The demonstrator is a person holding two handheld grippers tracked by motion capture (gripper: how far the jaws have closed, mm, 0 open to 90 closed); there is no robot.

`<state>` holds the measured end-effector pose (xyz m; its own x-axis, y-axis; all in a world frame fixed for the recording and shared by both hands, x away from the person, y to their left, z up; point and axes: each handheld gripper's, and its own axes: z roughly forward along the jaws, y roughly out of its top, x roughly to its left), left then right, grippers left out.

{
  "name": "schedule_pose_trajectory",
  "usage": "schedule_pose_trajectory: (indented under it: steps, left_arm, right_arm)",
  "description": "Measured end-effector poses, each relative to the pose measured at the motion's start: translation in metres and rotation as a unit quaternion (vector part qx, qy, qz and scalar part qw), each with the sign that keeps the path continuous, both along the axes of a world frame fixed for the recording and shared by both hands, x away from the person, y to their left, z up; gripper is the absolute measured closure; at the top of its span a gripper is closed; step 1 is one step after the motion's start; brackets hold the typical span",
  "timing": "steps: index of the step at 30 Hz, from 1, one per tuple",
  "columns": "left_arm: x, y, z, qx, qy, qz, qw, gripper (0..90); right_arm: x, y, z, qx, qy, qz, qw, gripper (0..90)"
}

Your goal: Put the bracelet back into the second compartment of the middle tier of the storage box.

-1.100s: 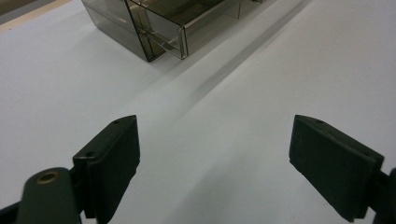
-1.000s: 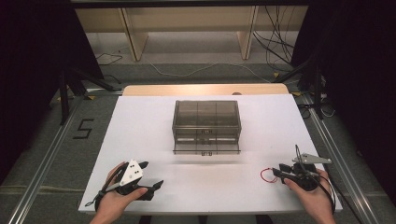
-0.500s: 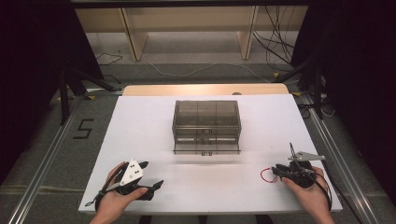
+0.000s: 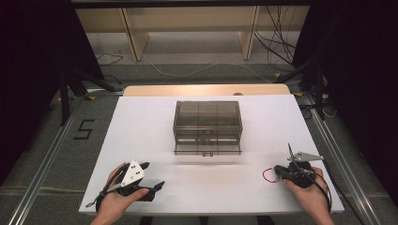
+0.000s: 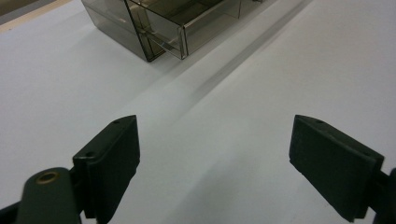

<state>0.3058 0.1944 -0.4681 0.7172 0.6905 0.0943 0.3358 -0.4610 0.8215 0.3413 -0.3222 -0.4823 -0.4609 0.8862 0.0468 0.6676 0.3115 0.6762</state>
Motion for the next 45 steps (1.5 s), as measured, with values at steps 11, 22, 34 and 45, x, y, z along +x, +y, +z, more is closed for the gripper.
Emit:
schedule_pose_trajectory:
  steps: [11,22,34,45]
  left_arm:
    - [-0.0001,-0.0004,-0.0003,-0.001,0.0,-0.001,1.0,16.0]
    - [-0.0001,0.0002,-0.0003,0.001,0.0,-0.001,1.0,16.0]
    - [0.0,-0.0005,-0.0008,0.0,0.001,-0.004,1.0,16.0]
    - [-0.0001,-0.0005,-0.0009,0.0,0.0,-0.004,1.0,16.0]
  right_arm:
    - [0.0007,0.0003,0.0004,0.006,0.001,-0.004,1.0,88.8]
    - [0.0011,0.0013,-0.0006,0.006,-0.002,-0.003,1.0,82.5]
    - [0.001,0.0032,-0.0018,-0.004,-0.008,-0.001,1.0,87.7]
    - [0.0005,0.0019,-0.001,0.01,-0.004,-0.008,0.9999,90.0]
